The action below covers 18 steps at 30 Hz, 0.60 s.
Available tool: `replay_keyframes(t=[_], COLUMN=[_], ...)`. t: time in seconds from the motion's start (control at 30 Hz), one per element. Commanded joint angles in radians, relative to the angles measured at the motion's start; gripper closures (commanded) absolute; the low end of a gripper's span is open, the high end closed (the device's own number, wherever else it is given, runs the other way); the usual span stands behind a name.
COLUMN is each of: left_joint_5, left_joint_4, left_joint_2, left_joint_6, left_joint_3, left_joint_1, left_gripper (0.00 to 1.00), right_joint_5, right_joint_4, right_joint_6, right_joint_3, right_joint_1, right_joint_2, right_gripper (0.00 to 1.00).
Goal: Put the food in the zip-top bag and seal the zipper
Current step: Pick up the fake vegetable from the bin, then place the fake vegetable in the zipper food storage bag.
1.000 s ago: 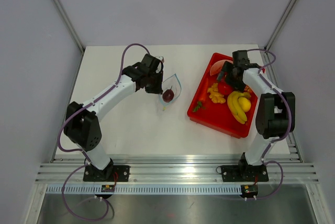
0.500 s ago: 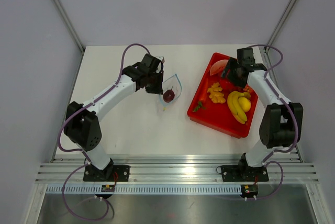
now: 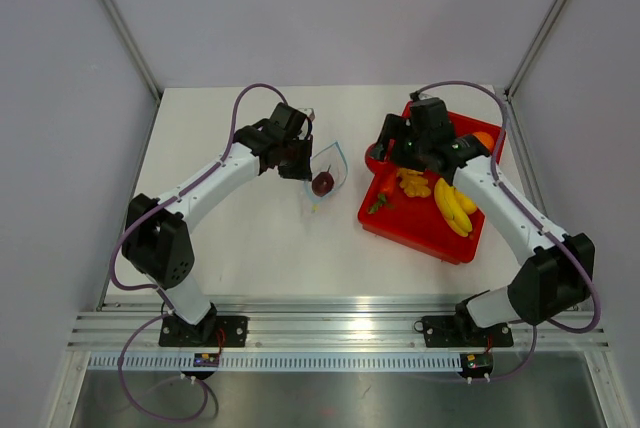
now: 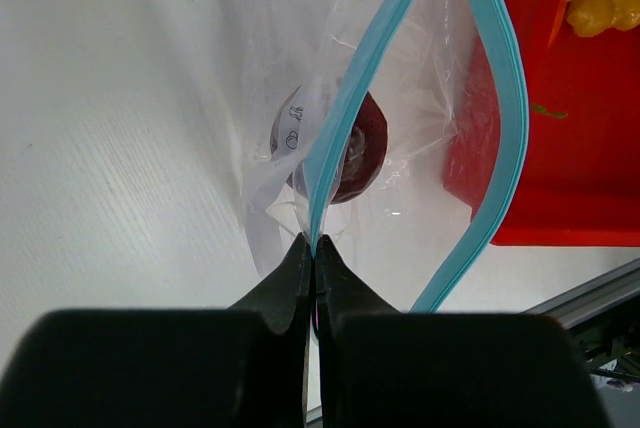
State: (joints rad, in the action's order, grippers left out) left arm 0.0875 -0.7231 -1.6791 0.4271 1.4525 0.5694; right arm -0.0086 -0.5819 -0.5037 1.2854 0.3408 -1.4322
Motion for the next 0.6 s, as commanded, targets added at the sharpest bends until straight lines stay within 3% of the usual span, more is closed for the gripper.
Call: replay_keyframes(t=[0.0,0.3,0.57], left_joint_5=[0.031,0.037,0.052], left_joint_4=[0.039,0.039,0.039], left_joint_2=[0.007,0.010,0.018], left_joint_6=[0.006,0.004,0.001], left_joint_3=[0.034,0.035,0.045], left_joint_1=[-0.002,-0.002,-0.002], left_gripper=[1.00,1.00,1.00], right_joint_5=[-0.014,-0.051,-0.087], right_joint_4=[0.014,0.066,0.087], right_joint_6=[-0.055,-0.095,-0.128], right_joint_3=[0.074,0.204,0.149], right_joint_1=[0.088,0.279,0.314], right_joint_2=[0.038,-0.121,-0.211], right_gripper=[0.43,0.42,0.41])
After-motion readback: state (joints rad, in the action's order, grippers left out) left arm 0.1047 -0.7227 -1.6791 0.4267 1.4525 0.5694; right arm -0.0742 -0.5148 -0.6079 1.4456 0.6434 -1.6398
